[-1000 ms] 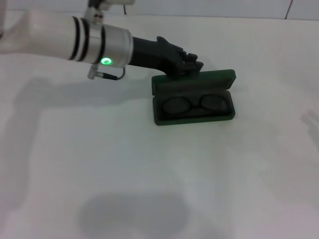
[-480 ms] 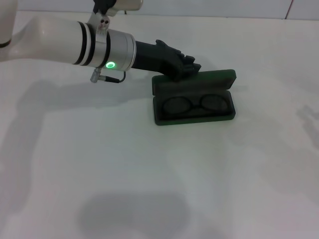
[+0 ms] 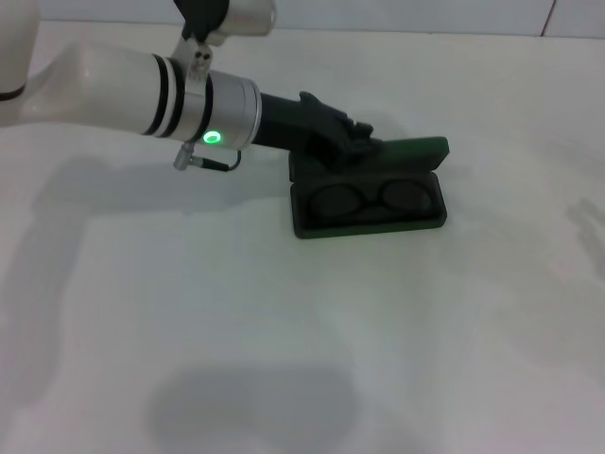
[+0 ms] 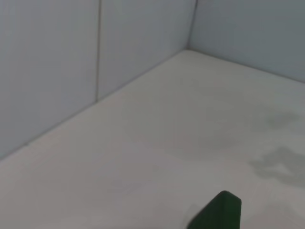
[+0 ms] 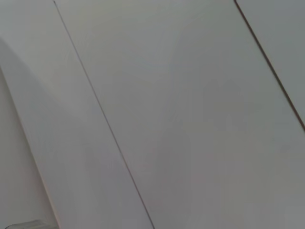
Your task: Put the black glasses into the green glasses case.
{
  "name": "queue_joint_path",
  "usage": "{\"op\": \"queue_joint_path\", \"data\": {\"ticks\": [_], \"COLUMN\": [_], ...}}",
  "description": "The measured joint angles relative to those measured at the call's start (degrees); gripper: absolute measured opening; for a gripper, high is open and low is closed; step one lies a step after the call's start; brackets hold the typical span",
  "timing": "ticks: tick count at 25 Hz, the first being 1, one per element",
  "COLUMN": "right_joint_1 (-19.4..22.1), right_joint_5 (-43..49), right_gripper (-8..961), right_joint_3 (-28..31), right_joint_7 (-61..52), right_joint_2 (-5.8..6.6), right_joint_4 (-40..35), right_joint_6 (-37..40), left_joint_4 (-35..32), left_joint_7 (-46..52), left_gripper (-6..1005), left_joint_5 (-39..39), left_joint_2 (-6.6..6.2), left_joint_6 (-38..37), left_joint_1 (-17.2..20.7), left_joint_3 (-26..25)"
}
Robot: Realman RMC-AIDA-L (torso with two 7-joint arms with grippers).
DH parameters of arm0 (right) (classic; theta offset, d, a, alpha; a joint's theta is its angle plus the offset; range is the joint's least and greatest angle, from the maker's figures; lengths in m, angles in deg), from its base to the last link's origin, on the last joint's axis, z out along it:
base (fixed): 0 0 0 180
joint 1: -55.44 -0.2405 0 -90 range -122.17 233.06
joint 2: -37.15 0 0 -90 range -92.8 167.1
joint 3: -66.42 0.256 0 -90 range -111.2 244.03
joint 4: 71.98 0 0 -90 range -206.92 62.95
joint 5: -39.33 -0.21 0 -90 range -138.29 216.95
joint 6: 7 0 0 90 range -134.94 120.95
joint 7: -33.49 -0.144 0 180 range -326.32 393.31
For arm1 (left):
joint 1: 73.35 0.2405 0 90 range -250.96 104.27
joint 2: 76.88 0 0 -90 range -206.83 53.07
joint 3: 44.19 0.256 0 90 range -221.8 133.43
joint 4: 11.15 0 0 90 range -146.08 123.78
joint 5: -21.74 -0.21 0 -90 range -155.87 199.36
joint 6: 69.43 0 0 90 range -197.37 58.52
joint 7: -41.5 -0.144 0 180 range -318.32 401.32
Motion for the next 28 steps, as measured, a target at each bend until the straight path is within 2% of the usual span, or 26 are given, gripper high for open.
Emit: {"op": "queue_joint_path", "data": {"ticks": [4, 9, 16, 21, 26, 28], "right_joint_1": [0.0, -0.2, -0.9, -1.0, -4.4, -5.9], "right_joint_5": [0.0, -0.1, 0.0, 2.8, 11.0, 11.6], "right_gripper": [211, 214, 218, 221, 225, 226], "right_joint_3": [0.0, 0.0, -0.1, -0.2, -1.2, -3.8], "right_joint_7": [0.0, 0.0, 0.0, 0.8, 4.3, 5.0], "right_joint_2": [0.0, 0.0, 0.0, 0.13, -0.09, -0.21], "right_joint_4": [0.1, 0.1, 0.2, -0.8, -2.0, -2.0], "right_joint_6": [-0.3, -0.3, -0.4, 1.6, 7.7, 10.0], "left_joint_4": [0.1, 0.2, 0.4, -2.6, -13.8, -15.5], "left_joint_7": [-0.1, -0.4, -4.8, -7.3, -9.8, -17.0], "left_gripper": [208, 136, 54, 90, 127, 141], "left_joint_5": [0.0, 0.0, 2.2, 9.1, 16.9, 23.5], "left_joint_2": [-0.01, 0.14, 0.62, 0.37, 0.18, 0.01], "left_joint_6": [-1.3, -2.4, -4.5, -10.8, -22.1, -28.3], "left_joint_1": [0.2, 0.9, 3.0, 5.3, 14.9, 20.0], "left_joint_3": [2.0, 4.9, 6.0, 6.0, 5.4, 5.3]}}
